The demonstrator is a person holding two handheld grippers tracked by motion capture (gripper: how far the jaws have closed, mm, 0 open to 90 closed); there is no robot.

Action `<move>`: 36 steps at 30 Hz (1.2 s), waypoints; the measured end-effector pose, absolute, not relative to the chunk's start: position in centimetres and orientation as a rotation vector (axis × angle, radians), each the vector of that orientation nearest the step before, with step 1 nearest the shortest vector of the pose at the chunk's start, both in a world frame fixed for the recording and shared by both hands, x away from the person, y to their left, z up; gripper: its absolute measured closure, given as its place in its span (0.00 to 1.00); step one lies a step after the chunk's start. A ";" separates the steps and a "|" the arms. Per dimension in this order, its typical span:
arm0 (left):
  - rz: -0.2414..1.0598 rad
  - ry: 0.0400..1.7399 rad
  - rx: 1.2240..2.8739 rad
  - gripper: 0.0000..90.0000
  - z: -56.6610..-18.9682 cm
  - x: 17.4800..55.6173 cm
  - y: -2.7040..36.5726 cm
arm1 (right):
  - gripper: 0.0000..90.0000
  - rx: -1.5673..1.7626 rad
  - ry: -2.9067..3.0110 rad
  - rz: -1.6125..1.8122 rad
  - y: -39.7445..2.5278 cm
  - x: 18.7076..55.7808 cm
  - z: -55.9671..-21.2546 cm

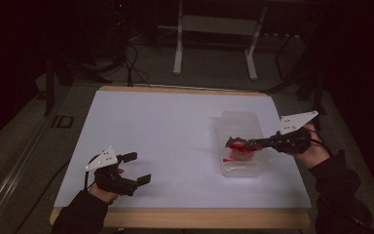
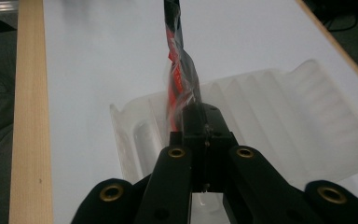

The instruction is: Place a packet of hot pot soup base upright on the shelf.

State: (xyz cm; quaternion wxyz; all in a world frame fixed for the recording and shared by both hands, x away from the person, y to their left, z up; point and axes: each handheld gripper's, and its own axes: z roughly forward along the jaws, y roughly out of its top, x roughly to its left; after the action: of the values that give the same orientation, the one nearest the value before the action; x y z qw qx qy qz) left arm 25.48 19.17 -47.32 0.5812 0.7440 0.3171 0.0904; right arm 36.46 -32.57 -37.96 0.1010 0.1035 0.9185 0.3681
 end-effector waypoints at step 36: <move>0.205 0.737 1.750 0.01 -47.8 25.3 19.0 | 0.26 0.556 2.533 1.340 -30.8 33.7 -35.9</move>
State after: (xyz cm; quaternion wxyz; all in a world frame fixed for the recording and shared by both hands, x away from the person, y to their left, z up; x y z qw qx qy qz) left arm 25.33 19.04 -47.78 0.5777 0.7480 0.3149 0.0874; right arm 33.72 -30.81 -35.85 0.1108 0.1894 0.8624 0.4562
